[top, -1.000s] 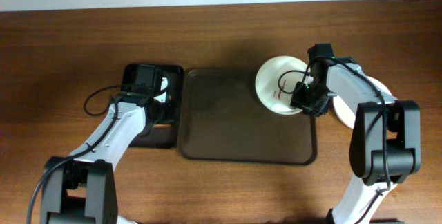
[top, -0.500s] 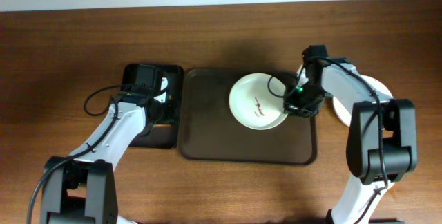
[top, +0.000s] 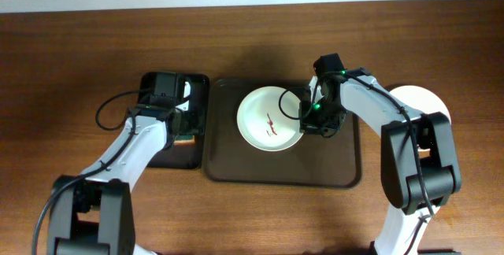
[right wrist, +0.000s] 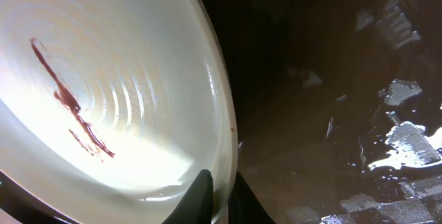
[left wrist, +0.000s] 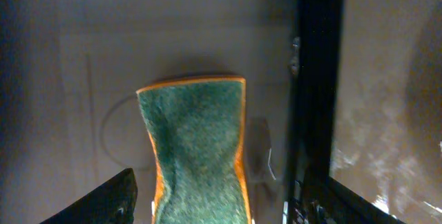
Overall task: Clean dirty plates on tray and stack at the side
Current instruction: 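Grip the remaining stained plate with the right gripper and drag it forward, then grasp the sponge with the left gripper and lift it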
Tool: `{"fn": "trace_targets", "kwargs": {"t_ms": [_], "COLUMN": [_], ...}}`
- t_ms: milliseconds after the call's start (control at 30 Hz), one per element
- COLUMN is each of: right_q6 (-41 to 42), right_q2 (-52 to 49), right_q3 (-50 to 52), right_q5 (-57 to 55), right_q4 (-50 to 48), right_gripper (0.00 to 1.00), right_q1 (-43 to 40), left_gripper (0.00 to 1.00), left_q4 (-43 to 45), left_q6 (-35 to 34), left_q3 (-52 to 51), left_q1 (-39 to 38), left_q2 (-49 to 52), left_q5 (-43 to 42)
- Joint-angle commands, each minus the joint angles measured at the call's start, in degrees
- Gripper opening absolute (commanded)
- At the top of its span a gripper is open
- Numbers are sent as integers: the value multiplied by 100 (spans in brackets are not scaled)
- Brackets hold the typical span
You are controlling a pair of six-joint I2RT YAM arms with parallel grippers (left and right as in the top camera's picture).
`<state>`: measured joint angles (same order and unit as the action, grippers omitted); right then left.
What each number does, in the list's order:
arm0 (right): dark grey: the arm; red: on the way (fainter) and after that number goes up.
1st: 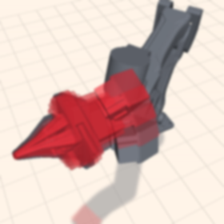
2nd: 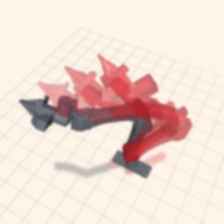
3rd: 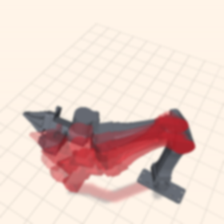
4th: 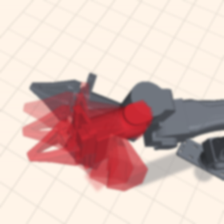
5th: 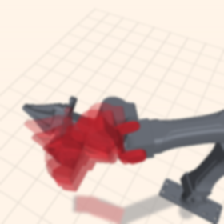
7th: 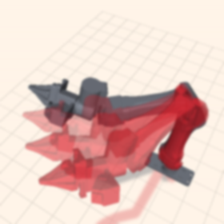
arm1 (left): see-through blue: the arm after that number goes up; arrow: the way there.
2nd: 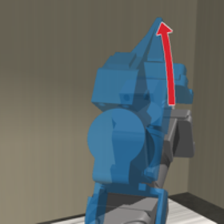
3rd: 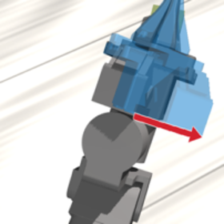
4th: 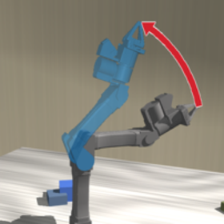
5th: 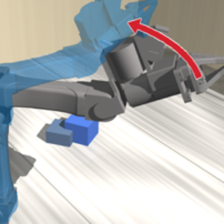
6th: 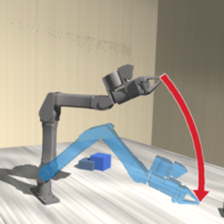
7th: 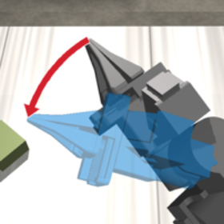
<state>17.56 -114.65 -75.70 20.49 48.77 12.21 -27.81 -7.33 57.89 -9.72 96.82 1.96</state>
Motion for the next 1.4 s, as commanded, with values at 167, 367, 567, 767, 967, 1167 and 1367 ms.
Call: {"fn": "trace_targets", "kwargs": {"t_ms": [167,367,567,767,967,1167,1367], "right_q6": [-59,-61,-61,-61,-63,-63,-61], "right_q2": [-81,-81,-81,-81,-81,-81,-81], "right_q3": [-15,-15,-15,-15,-15,-15,-15], "right_q5": [-13,-13,-13,-13,-13,-13,-15], "right_q4": [-15,-15,-11,-13,-13,-13,-17], "right_gripper": [11,11,11,12,12,11,11], "right_q1": [22,20,22,20,20,20,20], "left_gripper": [70,3,0,0,0,0,0], "left_q4": [96,221,216,229,243,796,1132], "left_q6": [-94,-94,-94,-92,151,219,317], "left_q3": [-52,-48,2,2,2,2,2], "left_q1": [13,17,20,20,31,74,74], "left_q2": [588,728,544,-264,-828,-1261,-1674], "left_q5": [216,214,214,216,214,236,236]}}
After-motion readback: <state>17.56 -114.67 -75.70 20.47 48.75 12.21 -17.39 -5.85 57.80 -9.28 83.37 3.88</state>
